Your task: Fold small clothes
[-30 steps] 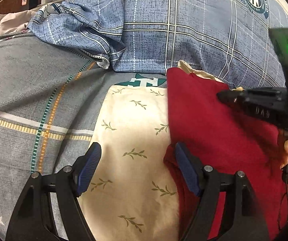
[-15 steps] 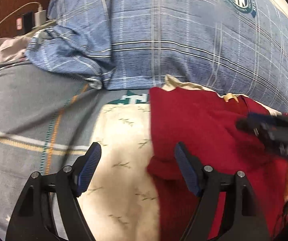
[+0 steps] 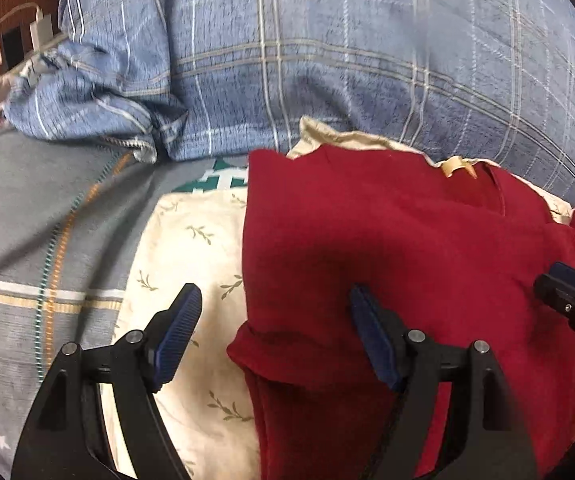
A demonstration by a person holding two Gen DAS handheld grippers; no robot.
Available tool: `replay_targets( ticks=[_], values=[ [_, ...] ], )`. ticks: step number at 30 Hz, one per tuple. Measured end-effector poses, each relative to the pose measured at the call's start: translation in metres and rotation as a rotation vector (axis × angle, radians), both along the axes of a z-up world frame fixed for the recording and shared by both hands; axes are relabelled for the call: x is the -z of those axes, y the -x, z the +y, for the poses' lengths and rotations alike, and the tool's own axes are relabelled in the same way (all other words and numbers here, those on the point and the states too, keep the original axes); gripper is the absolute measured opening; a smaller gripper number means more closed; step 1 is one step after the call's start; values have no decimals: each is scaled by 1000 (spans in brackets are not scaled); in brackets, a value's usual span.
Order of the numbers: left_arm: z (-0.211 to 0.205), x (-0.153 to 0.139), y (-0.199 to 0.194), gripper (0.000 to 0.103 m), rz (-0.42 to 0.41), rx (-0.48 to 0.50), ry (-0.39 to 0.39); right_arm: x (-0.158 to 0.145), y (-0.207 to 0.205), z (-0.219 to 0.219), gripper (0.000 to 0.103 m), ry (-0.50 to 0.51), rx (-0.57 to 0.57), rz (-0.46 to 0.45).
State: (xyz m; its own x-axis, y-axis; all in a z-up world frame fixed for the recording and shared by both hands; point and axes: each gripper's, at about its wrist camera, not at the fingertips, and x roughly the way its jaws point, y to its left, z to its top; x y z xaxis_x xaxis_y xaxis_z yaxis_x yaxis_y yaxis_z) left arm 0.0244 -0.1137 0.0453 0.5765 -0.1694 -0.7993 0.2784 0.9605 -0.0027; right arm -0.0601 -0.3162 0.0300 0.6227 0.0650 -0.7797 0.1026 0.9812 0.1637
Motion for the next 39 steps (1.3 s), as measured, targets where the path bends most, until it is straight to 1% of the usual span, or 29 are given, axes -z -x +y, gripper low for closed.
replay_targets(
  ticks=[3, 6, 12, 15, 20, 24, 25, 28, 31, 32, 33, 35, 39],
  values=[
    [-5, -11, 8, 76, -25, 13, 11, 2, 11, -16, 54, -8, 39, 9],
    [-11, -18, 15, 76, -50, 28, 4, 3, 26, -39, 54, -10, 100, 21],
    [-20, -24, 22, 76, -61, 43, 8, 12, 32, -52, 54, -8, 153, 35],
    [-26, -22, 23, 76, -55, 50, 3, 13, 33, -53, 54, -2, 160, 45],
    [-37, -11, 22, 76, -25, 60, -3, 7, 36, -59, 54, -10, 180, 23],
    [-48, 6, 18, 76, 13, 72, -31, 15, 27, -67, 54, -2, 199, 45],
    [-50, 9, 18, 76, 9, 71, -43, 18, 24, -67, 54, 20, 187, 43],
    [-54, 11, 20, 79, -8, 74, -57, 19, 23, -66, 56, 24, 183, 42],
    [-52, 11, 19, 80, -3, 72, -43, 19, 25, -68, 56, 8, 178, 39],
    [-52, 11, 18, 80, -1, 71, -38, 15, 29, -73, 56, -25, 175, 33],
    [-50, 12, 18, 81, 2, 69, -28, 15, 29, -73, 56, -25, 175, 33],
    [-48, 13, 16, 82, 7, 64, -9, 10, 34, -79, 56, -57, 189, 23],
    [-45, 8, 20, 82, -13, 54, 15, 2, 41, -82, 56, -61, 205, 0]
  ],
)
